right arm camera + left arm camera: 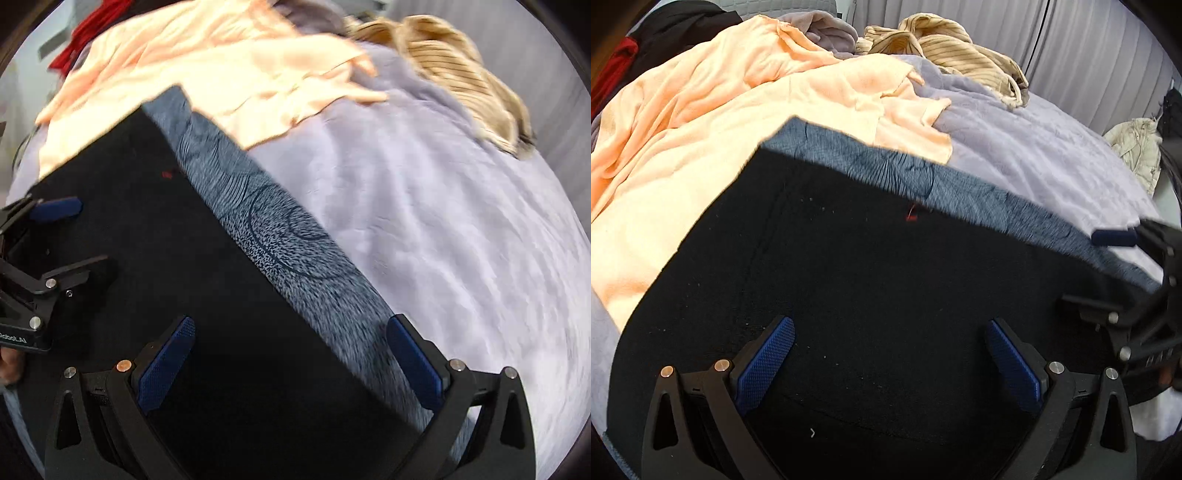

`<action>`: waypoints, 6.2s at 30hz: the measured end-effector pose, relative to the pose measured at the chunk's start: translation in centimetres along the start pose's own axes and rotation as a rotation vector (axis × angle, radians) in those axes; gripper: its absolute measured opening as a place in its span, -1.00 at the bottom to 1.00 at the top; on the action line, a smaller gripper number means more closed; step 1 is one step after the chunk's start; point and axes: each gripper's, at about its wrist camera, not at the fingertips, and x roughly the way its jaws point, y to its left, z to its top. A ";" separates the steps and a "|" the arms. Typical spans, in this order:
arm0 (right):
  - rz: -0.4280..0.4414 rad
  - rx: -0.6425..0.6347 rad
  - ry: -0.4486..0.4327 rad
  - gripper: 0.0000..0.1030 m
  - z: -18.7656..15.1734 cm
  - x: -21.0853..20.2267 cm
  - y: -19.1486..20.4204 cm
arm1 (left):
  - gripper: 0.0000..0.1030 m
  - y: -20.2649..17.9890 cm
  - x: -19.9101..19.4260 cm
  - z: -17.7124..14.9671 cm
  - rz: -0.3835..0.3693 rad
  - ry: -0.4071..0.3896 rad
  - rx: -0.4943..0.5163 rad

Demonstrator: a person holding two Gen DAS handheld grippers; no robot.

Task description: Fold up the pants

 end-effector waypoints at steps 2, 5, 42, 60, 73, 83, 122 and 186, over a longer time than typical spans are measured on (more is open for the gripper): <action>0.054 -0.023 0.009 1.00 0.8 1.3 -0.7 | 1.00 -0.3 -0.3 -0.1 0.014 -0.024 0.012; 0.116 0.017 0.017 1.00 1.7 2.6 -2.8 | 1.00 -0.1 -0.3 -0.6 0.012 -0.031 0.010; -0.167 -0.240 -0.203 -0.79 -4.6 -5.6 10.3 | -0.19 -0.1 4.2 8.7 0.058 0.226 -0.386; -0.135 -0.285 -0.345 -0.80 -10.4 -15.6 19.1 | -0.63 3.3 -12.7 -2.5 -0.197 -0.028 -0.329; -0.442 -0.375 -0.299 0.58 -12.1 -11.6 20.9 | -0.63 4.7 -9.1 -6.3 -0.232 0.044 -0.380; -0.462 -0.368 -0.216 -0.67 -11.1 -12.5 16.4 | -0.63 5.3 -10.4 -5.4 -0.245 0.020 -0.382; -0.401 -0.350 -0.249 -0.13 -19.5 -12.0 28.0 | 0.98 6.9 -15.6 -7.7 -0.085 -0.065 -0.077; -0.437 1.244 -0.375 -0.74 -35.7 -23.8 3.0 | 0.98 -3.3 -11.9 -10.9 -0.215 0.093 0.209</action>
